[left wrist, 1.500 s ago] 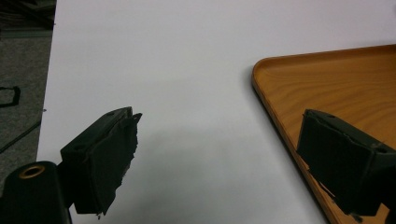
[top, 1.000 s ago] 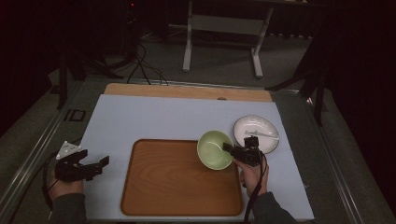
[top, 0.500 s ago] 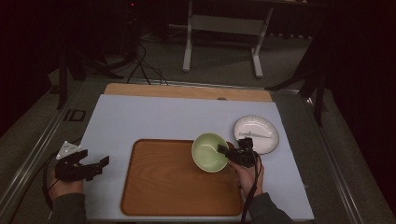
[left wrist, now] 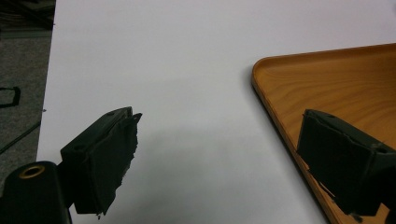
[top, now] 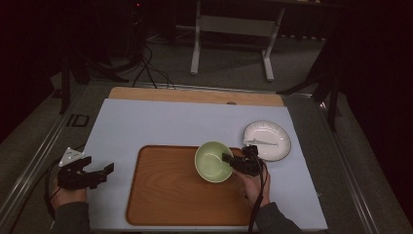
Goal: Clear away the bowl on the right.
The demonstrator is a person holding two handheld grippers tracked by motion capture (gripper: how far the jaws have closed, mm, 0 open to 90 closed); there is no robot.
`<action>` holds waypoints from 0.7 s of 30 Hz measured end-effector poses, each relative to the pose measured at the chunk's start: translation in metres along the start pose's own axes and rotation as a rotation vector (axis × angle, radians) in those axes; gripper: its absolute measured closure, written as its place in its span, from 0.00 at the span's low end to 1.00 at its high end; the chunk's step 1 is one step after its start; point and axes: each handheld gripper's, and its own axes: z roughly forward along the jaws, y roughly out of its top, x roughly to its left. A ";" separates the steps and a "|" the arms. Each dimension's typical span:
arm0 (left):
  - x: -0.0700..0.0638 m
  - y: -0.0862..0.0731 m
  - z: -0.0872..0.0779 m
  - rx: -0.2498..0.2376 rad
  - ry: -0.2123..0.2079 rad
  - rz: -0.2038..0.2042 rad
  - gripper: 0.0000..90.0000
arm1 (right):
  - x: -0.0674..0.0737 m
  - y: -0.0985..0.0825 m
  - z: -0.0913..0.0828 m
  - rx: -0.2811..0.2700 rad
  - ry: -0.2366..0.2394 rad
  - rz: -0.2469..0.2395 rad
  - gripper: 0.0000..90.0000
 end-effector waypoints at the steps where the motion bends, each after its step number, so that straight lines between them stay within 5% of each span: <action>1: 0.000 0.000 0.000 0.000 0.001 0.000 0.13 | 0.001 0.000 0.001 0.002 0.001 -0.002 0.92; 21: 0.000 0.000 -0.001 -0.003 0.004 -0.002 0.13 | 0.012 -0.004 0.012 0.029 0.006 -0.034 0.92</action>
